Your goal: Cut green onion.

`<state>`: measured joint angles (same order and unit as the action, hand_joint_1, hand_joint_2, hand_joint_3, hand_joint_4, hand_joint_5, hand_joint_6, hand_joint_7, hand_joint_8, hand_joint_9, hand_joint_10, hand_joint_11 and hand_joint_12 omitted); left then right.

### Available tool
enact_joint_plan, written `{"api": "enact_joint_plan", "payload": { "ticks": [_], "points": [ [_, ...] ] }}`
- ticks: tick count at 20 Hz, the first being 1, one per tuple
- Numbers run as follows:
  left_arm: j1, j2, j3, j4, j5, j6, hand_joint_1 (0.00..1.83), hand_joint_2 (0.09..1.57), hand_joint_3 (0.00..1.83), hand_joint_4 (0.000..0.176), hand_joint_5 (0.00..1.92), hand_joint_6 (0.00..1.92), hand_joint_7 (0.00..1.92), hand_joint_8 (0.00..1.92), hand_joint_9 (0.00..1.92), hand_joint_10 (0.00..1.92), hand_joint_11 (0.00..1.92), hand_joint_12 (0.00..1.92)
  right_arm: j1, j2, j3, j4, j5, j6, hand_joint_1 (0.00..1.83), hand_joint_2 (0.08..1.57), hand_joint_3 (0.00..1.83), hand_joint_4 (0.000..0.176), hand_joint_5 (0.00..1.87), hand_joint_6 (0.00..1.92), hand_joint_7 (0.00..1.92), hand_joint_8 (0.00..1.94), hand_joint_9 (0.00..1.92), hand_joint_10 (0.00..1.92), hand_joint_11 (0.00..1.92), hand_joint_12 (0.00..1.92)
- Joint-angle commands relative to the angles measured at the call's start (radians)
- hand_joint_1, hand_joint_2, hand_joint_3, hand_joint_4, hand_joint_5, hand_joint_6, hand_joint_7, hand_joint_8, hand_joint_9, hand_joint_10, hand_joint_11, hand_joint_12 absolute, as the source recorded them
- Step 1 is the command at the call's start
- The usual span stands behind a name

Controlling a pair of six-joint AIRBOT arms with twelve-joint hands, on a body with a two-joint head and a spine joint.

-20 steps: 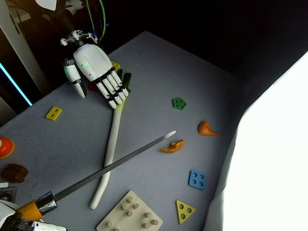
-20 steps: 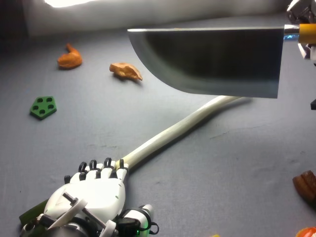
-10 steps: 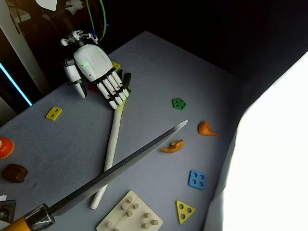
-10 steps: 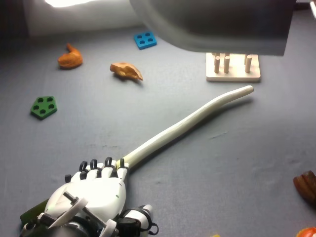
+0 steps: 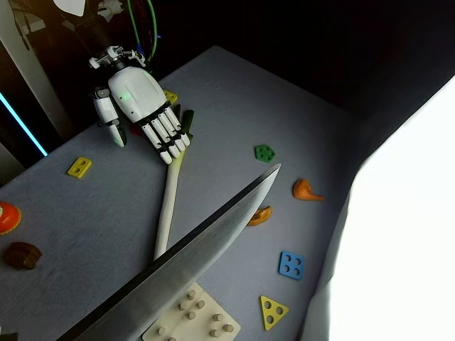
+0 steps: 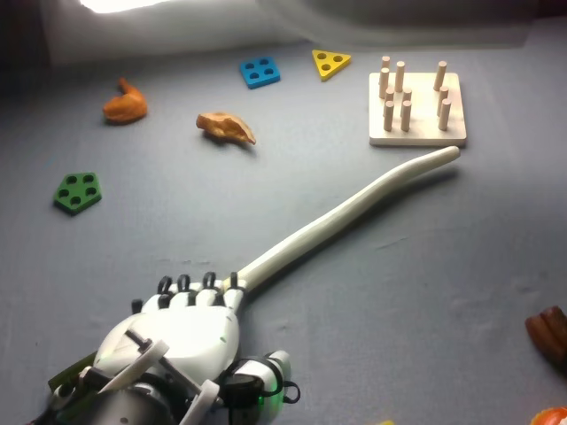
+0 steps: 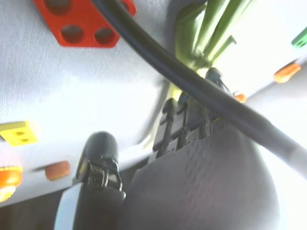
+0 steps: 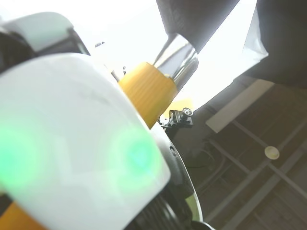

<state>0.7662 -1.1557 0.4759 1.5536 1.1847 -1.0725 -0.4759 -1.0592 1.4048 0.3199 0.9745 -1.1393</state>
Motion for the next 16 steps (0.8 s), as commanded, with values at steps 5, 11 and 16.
{"api": "enact_joint_plan", "payload": {
  "ticks": [5,11,16],
  "points": [
    [-0.026,0.029,-0.003,0.086,0.005,0.018,0.0,1.49,0.01,0.0,0.0,0.0,0.0,0.0,0.0,0.0,0.0,0.0,-0.002,-0.022,0.093,-0.059,0.141,0.17,1.64,0.73,0.81,0.176,1.39,1.92,1.61,1.94,1.67,1.92,1.73,1.92],
    [-0.076,0.112,0.002,0.126,-0.062,0.043,0.0,1.5,0.01,0.0,0.0,0.0,0.0,0.0,0.0,0.0,0.0,0.0,-0.065,-0.077,0.209,-0.127,0.138,0.326,1.63,0.72,0.81,0.176,1.41,1.92,1.58,1.94,1.65,1.92,1.7,1.92],
    [-0.115,0.147,0.005,0.149,-0.105,0.043,0.0,1.49,0.01,0.0,0.0,0.0,0.0,0.0,0.0,0.0,0.0,0.0,-0.085,-0.113,0.26,-0.109,0.14,0.359,1.63,0.72,0.8,0.176,1.38,1.92,1.58,1.94,1.66,1.92,1.71,1.92]
  ]
}}
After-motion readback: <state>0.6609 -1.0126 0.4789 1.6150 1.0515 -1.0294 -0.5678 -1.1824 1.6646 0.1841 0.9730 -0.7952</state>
